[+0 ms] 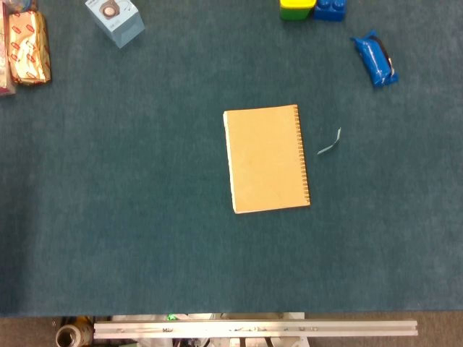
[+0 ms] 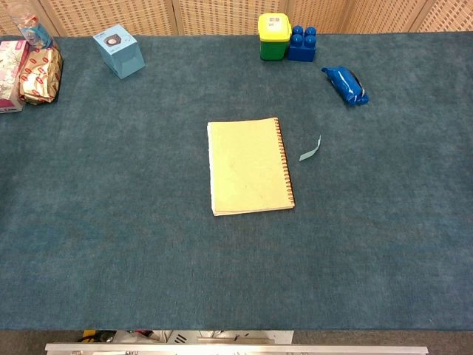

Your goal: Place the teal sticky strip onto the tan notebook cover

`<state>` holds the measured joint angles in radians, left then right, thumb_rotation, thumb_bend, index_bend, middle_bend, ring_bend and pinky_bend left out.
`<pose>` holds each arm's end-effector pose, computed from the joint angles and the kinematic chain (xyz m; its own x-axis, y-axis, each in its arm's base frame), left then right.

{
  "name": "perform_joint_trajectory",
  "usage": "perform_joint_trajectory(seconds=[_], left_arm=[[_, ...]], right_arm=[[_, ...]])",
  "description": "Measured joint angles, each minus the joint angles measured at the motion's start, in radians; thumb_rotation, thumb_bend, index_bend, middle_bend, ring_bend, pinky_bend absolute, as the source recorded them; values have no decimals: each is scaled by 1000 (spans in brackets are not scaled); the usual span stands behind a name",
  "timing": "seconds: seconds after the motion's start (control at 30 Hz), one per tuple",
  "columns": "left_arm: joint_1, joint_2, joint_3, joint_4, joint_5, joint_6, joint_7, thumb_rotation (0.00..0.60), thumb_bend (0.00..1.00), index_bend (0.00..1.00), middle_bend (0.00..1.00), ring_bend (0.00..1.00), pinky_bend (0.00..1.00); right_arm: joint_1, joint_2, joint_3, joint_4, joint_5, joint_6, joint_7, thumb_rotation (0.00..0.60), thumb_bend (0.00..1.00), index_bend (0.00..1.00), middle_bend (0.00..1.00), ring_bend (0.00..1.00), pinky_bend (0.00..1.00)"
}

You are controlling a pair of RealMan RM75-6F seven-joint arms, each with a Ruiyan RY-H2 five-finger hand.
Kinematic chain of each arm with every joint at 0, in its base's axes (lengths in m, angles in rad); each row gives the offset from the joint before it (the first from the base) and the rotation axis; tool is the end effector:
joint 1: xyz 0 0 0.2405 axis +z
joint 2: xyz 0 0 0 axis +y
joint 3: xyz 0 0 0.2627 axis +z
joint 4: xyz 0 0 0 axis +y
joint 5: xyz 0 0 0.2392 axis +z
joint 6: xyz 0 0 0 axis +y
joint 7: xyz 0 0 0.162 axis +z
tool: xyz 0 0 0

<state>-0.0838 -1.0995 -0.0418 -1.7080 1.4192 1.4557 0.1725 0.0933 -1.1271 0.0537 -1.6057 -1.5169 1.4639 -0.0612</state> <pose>-0.3230 0.1975 0.1303 0.4737 0.0568 0.8789 0.8773 0.0574 -0.4766 -0.3256 -0.2056 0.1295 0.4505 -0.0142 0.8927 -0.8925 -0.0347 0.4498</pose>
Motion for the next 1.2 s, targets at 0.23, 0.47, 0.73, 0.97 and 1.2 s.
perform_joint_trajectory(seconds=[0.23, 0.47, 0.73, 0.97, 1.2], left_arm=[[0, 0, -1, 3, 14, 9, -10, 600, 239, 19, 116, 136, 91], [0, 3, 1, 4, 19, 7, -16, 600, 239, 19, 118, 138, 92], [5, 4, 4, 5, 16, 10, -23, 600, 239, 19, 121, 141, 92], [13, 9, 4, 6, 11, 17, -32, 600, 240, 20, 124, 143, 91], [20, 10, 4, 11, 7, 24, -40, 600, 239, 19, 125, 144, 91]], right_arm=[[10, 3, 6, -9, -10, -1, 18, 600, 183, 341, 412, 391, 459], [53, 31, 22, -43, -27, -41, 71, 600, 183, 340, 443, 444, 470], [160, 46, 49, -53, -52, -156, 105, 600, 203, 427, 781, 885, 949], [271, 2, 60, -4, -58, -300, 119, 600, 293, 524, 979, 1000, 1000], [375, -69, 64, 66, -36, -444, 130, 600, 294, 538, 1000, 1000, 1000]])
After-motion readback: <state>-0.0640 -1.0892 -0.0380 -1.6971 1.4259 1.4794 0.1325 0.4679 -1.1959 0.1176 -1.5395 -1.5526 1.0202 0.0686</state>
